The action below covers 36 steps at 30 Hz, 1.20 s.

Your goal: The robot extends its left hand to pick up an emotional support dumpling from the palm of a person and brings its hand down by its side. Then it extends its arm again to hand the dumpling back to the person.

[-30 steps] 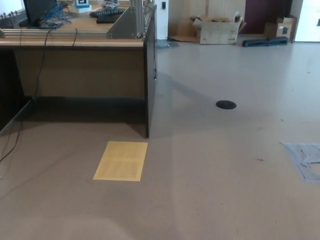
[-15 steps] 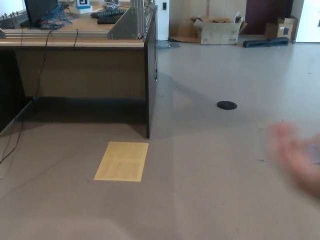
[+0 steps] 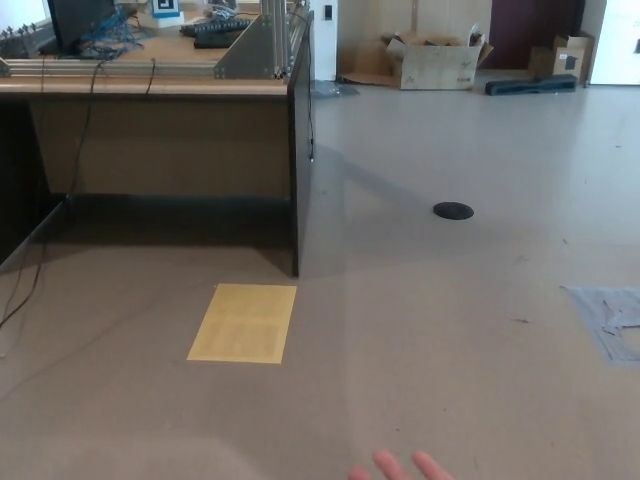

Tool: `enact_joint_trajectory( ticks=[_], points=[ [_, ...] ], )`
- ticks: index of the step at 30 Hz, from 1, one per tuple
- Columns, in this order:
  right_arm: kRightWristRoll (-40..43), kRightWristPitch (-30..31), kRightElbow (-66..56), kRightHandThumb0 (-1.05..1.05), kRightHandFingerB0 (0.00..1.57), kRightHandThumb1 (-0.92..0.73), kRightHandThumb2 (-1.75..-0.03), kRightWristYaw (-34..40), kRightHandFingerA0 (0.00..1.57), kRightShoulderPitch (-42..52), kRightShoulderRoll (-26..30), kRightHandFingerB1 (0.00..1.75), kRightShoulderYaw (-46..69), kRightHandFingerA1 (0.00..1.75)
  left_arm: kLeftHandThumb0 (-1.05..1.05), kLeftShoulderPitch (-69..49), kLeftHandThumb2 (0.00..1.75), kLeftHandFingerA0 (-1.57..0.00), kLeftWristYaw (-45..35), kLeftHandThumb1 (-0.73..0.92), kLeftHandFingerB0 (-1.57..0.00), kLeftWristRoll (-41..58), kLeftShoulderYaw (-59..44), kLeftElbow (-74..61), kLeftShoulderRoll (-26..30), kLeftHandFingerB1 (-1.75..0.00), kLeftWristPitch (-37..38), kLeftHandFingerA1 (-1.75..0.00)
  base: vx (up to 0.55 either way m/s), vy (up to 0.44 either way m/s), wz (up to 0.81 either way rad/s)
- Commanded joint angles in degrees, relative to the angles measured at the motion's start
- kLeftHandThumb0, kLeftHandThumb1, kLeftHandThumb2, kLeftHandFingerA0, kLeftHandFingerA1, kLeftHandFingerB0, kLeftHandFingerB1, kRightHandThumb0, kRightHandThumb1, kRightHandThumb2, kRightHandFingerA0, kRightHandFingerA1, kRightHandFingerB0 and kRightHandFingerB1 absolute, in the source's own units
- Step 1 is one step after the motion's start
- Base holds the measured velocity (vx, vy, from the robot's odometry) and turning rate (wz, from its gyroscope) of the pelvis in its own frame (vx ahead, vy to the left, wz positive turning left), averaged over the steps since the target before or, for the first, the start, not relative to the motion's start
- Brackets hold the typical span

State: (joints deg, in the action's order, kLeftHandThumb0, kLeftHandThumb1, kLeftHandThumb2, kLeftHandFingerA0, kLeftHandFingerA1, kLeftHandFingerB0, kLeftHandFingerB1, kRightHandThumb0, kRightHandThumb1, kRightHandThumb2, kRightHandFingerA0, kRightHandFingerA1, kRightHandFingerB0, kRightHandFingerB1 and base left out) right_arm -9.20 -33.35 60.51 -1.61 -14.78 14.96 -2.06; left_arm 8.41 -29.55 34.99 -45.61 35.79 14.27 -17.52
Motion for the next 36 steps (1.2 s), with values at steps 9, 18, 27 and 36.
enact_joint_trajectory(
  ticks=[9,18,27,36],
  points=[
    [0.04,0.25,0.15,-0.83,0.32,-0.92,-0.68,-0.07,0.41,0.55,0.90,0.40,0.43,0.57,0.01,19.33,0.54,-0.70,5.36,0.70,-0.54,3.52,2.39,-9.12,13.77,-1.75,-3.85,-1.75,0.00,0.000,0.01],
    [-0.13,0.40,-0.47,-0.84,0.32,-0.92,-0.68,0.26,0.40,0.43,0.90,0.40,0.42,0.55,0.01,33.22,0.52,-0.66,6.04,0.66,-0.55,-2.00,14.90,-10.61,17.54,-1.75,-4.05,-1.75,0.00,0.000,0.00],
    [-0.39,0.17,-0.73,-0.82,0.32,-0.92,-0.68,0.18,0.41,-0.61,0.56,0.41,0.05,0.56,-0.11,44.15,0.51,-0.73,4.77,0.62,-0.53,-13.94,40.14,-25.72,15.23,-1.75,-3.90,-1.75,0.00,0.000,0.01],
    [-0.50,0.17,-0.53,-0.83,0.34,-0.92,-0.68,-0.26,0.42,-1.36,0.52,0.41,-0.09,0.57,-0.21,50.93,0.53,-0.74,1.29,0.61,-0.56,-20.23,55.01,-31.27,12.29,-1.75,-1.18,-1.75,0.00,0.000,0.00]
  ],
)
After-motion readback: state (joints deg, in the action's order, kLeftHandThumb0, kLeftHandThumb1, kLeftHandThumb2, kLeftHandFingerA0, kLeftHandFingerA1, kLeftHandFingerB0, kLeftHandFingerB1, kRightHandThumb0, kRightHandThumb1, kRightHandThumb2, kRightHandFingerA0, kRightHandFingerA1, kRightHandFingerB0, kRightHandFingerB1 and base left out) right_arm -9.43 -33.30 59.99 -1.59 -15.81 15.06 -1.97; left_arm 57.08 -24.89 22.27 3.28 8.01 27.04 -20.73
